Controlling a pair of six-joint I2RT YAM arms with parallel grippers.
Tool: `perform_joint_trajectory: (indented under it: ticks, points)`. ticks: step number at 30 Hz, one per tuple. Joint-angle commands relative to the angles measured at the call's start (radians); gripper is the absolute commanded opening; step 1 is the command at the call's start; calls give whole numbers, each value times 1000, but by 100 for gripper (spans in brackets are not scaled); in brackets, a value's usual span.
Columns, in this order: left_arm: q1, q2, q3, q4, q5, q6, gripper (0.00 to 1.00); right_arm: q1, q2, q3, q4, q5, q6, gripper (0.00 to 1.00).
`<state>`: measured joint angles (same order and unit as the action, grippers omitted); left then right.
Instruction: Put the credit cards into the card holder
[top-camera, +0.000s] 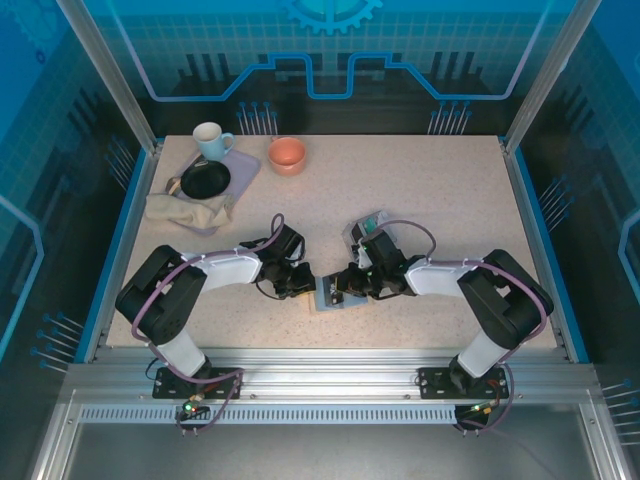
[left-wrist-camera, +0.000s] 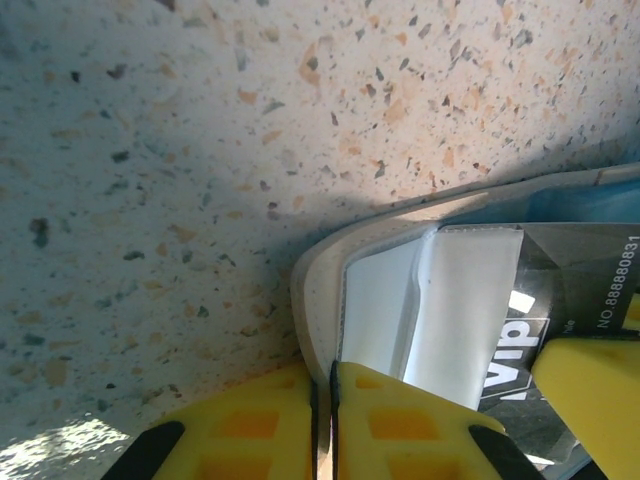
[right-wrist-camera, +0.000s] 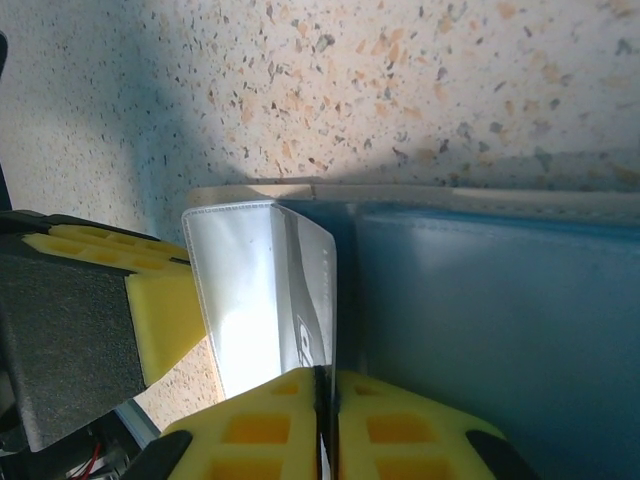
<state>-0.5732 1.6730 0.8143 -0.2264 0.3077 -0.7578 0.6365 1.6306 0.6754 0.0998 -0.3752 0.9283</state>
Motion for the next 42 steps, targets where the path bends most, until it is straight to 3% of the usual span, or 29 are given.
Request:
perform_joint_trajectory:
  ticks: [1, 8, 14, 21, 26, 36, 42]
  points:
    - [-6, 20, -24, -12, -24, 0, 12, 40, 43, -6, -19, 1, 36, 13]
    - [-7, 11, -34, -10, -32, -6, 12, 46, 47, 24, -69, 28, 40, 19]
    - [-6, 13, -35, -13, -34, 1, 12, 8, -36, 36, -203, 63, -31, 33]
    - [-7, 14, -36, -2, -27, -3, 12, 11, 14, 67, -208, 31, -46, 26]
    - [-6, 15, -35, -2, -27, -3, 12, 26, 41, 88, -191, 9, -52, 13]
    - [-7, 14, -35, 4, -28, -6, 12, 78, 101, 154, -169, -32, -42, 12]
    - [-6, 1, -41, -11, -42, -3, 13, 74, 64, 167, -241, 9, -63, 16]
